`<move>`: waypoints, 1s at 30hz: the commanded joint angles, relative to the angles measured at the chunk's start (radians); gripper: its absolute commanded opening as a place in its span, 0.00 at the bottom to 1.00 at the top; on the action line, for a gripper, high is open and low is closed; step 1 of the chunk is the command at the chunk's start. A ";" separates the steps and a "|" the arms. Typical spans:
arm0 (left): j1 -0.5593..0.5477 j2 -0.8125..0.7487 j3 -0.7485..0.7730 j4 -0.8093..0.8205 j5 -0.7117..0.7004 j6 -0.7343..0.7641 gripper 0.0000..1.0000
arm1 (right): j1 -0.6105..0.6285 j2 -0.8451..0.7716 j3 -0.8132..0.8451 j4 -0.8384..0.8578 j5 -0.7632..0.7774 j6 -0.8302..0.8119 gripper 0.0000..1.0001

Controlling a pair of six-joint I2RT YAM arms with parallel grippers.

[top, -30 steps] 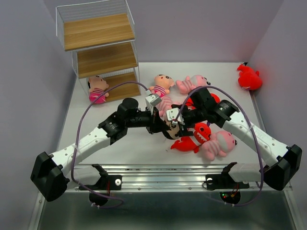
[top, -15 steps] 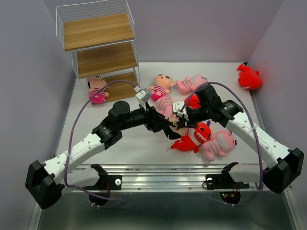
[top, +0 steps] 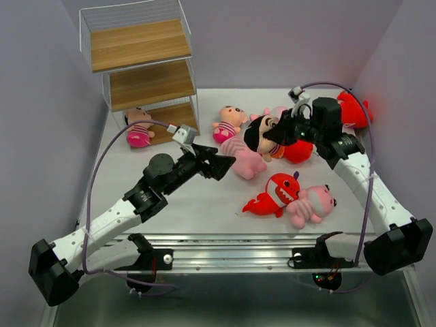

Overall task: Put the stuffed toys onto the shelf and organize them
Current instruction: Pass the stuffed toy from the left arm to the right, then pass the stuffed toy from the right arm to the left

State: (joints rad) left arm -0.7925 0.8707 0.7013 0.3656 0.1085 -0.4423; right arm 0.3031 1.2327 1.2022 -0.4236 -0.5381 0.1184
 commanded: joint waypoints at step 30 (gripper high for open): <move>-0.224 0.522 0.213 0.323 -0.516 0.048 0.90 | -0.157 0.054 -0.047 0.279 -0.186 1.244 0.01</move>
State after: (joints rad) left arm -1.0088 1.3872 0.8661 0.6170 -0.2764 -0.3862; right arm 0.1619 1.3350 1.1603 -0.2272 -0.6827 1.3163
